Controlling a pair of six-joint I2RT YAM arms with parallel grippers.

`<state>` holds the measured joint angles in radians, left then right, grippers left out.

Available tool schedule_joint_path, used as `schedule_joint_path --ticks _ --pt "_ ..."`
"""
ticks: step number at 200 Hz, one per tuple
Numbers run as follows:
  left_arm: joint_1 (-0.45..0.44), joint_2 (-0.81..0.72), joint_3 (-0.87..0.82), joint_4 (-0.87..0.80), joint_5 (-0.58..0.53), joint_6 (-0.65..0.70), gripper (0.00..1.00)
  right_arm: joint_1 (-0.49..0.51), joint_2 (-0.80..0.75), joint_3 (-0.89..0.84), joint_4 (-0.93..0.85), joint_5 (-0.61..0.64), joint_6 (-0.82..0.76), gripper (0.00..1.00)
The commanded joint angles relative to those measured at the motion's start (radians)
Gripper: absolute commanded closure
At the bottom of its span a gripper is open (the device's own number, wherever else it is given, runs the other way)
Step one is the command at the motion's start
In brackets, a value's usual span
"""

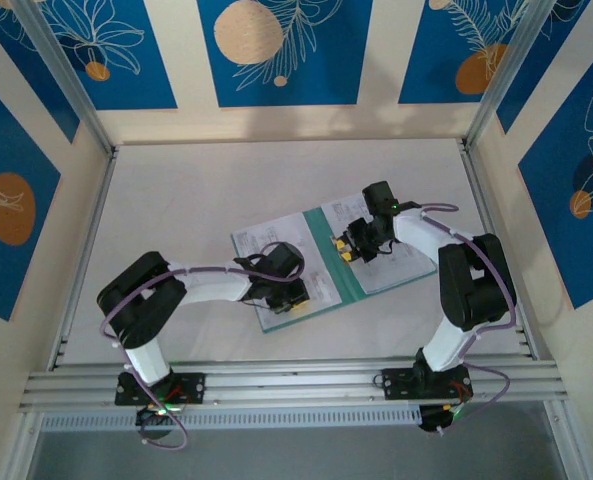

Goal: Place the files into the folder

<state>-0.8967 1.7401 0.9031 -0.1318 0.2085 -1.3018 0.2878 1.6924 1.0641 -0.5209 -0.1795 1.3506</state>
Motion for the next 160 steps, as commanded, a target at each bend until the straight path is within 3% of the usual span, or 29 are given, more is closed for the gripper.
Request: schedule_joint_path --ticks 1,160 --pt "0.009 -0.004 -0.003 -0.046 -0.010 0.013 0.84 -0.009 -0.031 -0.005 -0.046 0.020 -0.011 0.76" --pt "0.005 -0.005 -0.007 -0.035 -0.006 0.010 0.85 -0.003 -0.023 -0.005 -0.013 0.027 0.006 0.84"
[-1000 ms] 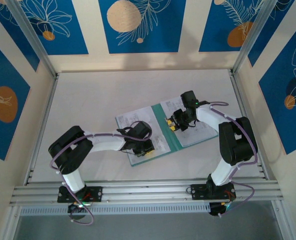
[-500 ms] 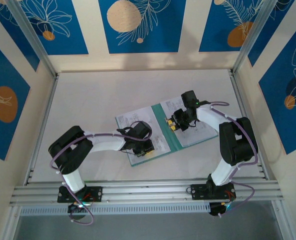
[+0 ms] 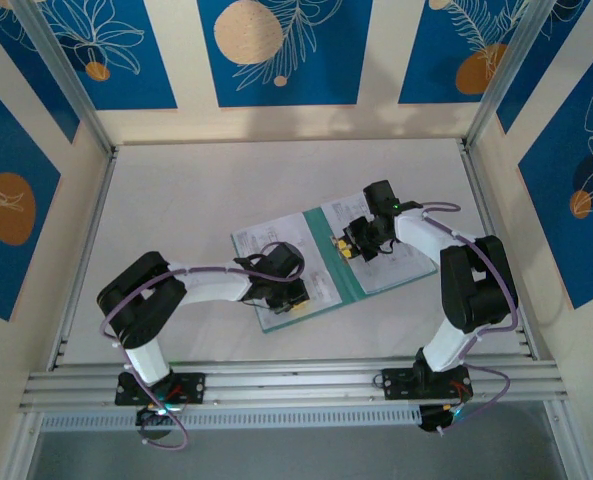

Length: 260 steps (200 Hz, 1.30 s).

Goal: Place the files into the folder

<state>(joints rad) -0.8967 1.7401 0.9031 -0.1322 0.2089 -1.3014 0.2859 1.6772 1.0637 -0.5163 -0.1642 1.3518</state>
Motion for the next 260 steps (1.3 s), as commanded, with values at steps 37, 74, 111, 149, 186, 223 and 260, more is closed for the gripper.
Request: schedule_joint_path --ticks 37,74,111,149,186,223,260 --pt "0.002 -0.007 -0.007 -0.033 -0.008 0.009 0.85 0.004 -0.002 0.001 -0.009 0.019 0.007 0.82" --pt "0.002 -0.011 -0.008 -0.035 -0.009 0.009 0.85 0.008 -0.001 0.000 -0.002 0.024 0.012 0.82" --pt "0.001 -0.008 -0.004 -0.034 -0.006 0.010 0.85 0.015 0.001 0.002 0.011 0.023 0.023 0.81" --pt "0.001 -0.007 -0.004 -0.037 -0.007 0.011 0.85 0.021 0.009 0.016 0.011 0.023 0.029 0.81" --pt "0.001 -0.008 -0.004 -0.035 -0.008 0.010 0.86 0.023 0.011 0.021 0.002 0.028 0.027 0.82" --pt "-0.001 -0.009 -0.004 -0.033 -0.007 0.010 0.86 0.021 0.012 0.018 -0.008 0.035 0.022 0.84" --pt "-0.004 -0.024 0.005 -0.040 -0.015 0.026 0.86 0.010 0.037 0.007 0.023 0.031 0.005 0.90"
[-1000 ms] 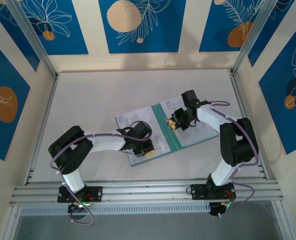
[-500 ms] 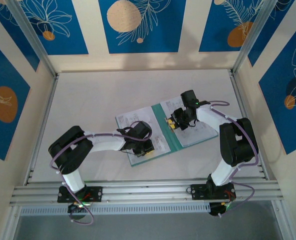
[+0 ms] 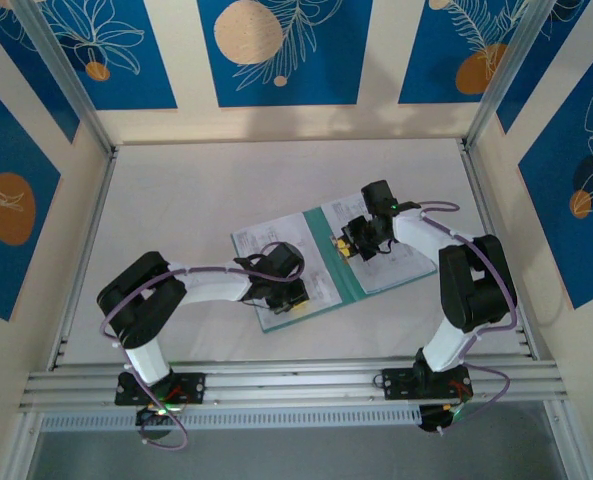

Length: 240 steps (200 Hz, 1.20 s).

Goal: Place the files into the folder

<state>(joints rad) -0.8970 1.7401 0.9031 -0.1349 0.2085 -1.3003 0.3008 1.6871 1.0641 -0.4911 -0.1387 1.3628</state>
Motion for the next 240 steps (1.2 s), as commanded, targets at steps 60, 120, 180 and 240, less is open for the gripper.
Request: schedule_joint_path --ticks 60,120,180,240 --pt "-0.005 -0.122 0.030 -0.103 -0.074 0.086 0.57 -0.067 0.034 -0.020 0.068 -0.040 -0.177 1.00" --pt "-0.005 -0.063 0.098 -0.129 -0.017 0.142 0.58 -0.124 -0.012 -0.163 0.224 -0.097 -0.241 1.00" --pt "-0.006 0.044 0.199 -0.146 0.012 0.165 0.64 -0.172 -0.041 -0.292 0.314 -0.091 -0.273 1.00" --pt "-0.005 0.111 0.224 -0.120 0.037 0.141 0.68 -0.177 -0.012 -0.367 0.380 -0.067 -0.266 1.00"
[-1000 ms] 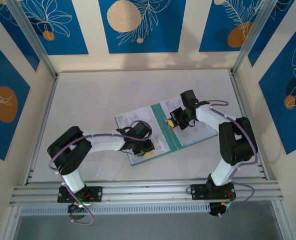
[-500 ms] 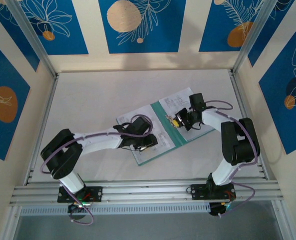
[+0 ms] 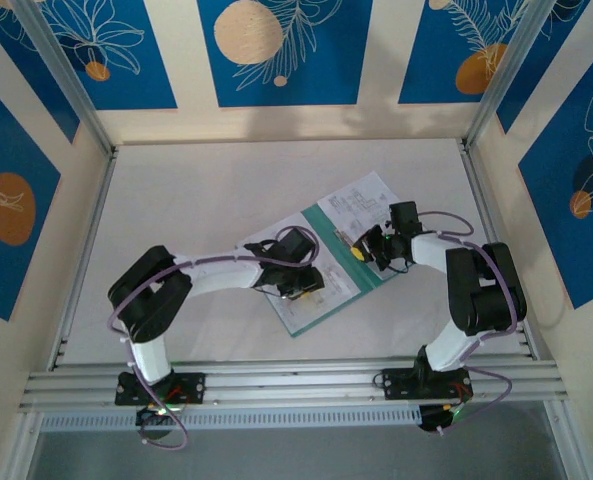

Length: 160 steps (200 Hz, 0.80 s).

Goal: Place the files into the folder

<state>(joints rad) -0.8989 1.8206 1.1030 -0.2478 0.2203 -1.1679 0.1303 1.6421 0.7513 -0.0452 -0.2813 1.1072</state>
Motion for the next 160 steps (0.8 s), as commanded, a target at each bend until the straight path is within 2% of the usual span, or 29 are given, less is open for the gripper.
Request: schedule_joint_path --ticks 1,39,80,160 --pt "-0.003 0.031 0.024 -0.008 0.024 0.007 0.68 -0.006 0.035 -0.055 -0.065 0.077 -0.010 1.00" --pt "-0.004 0.043 -0.001 -0.027 0.011 -0.025 0.71 -0.007 0.050 -0.060 -0.042 0.088 0.011 1.00" --pt "-0.002 0.042 -0.016 -0.095 -0.023 -0.053 0.75 0.029 0.087 -0.001 -0.180 0.149 0.058 1.00" --pt "0.045 -0.018 -0.149 -0.166 -0.074 -0.103 0.78 0.103 0.105 0.018 -0.212 0.200 0.136 1.00"
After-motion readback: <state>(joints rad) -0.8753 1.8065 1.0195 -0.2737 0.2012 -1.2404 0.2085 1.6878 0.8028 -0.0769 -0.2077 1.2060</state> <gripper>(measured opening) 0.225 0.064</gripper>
